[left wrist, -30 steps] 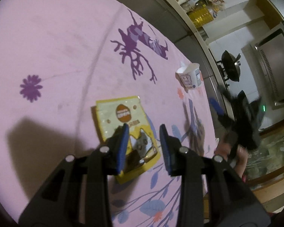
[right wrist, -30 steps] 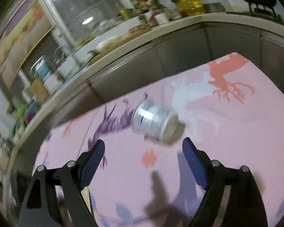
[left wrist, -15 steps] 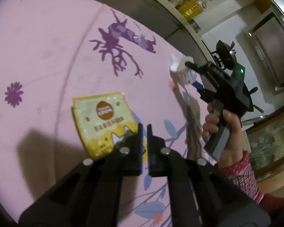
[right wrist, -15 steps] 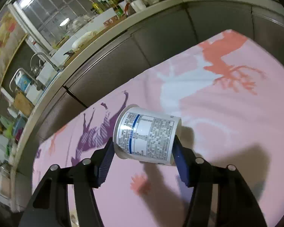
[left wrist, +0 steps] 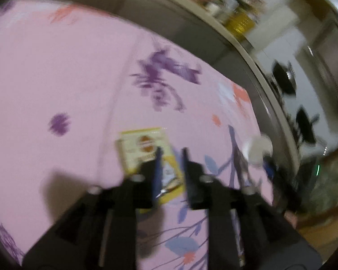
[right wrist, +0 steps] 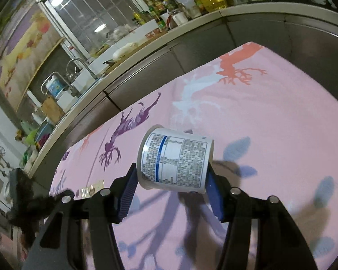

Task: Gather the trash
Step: 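Carry the yellow packet and yogurt cup over the beige bin with both tools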

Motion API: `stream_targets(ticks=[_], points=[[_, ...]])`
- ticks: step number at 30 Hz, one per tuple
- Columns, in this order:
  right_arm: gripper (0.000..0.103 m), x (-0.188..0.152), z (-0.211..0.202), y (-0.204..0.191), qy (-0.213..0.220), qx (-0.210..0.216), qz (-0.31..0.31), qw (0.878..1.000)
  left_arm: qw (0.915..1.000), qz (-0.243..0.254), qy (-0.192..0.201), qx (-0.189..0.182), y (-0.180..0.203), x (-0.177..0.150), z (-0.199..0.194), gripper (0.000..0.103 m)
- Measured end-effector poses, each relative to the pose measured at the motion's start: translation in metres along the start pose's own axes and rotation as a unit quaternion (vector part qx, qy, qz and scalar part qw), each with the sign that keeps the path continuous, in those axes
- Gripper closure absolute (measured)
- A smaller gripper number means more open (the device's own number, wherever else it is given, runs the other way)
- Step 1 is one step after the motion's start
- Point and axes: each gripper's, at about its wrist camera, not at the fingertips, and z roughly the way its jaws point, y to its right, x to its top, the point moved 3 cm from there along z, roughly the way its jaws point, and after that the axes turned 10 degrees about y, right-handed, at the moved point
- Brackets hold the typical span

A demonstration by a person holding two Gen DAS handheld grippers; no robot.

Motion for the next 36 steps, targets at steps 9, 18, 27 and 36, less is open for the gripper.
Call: stream_targets(ticks=[9, 18, 27, 36], points=[[0.048, -0.017, -0.008, 0.014, -0.009, -0.009, 0.026, 1.000, 0.9940, -0.089, -0.041, -0.049, -0.040, -0.009, 0.016, 0.055], [0.049, -0.012, -0.010, 0.013, -0.003, -0.001, 0.028, 1.000, 0.9927, -0.045, -0.076, -0.082, 0.006, -0.017, 0.052, 0.103], [0.049, 0.006, -0.060, 0.071, 0.057, -0.043, 0.039, 0.997, 0.9804, 0.035, -0.122, -0.151, 0.132, -0.023, 0.101, 0.103], [0.049, 0.035, -0.139, 0.185, 0.145, -0.130, 0.095, 0.976, 0.9437, 0.149, -0.189, -0.227, 0.330, -0.077, 0.178, 0.103]])
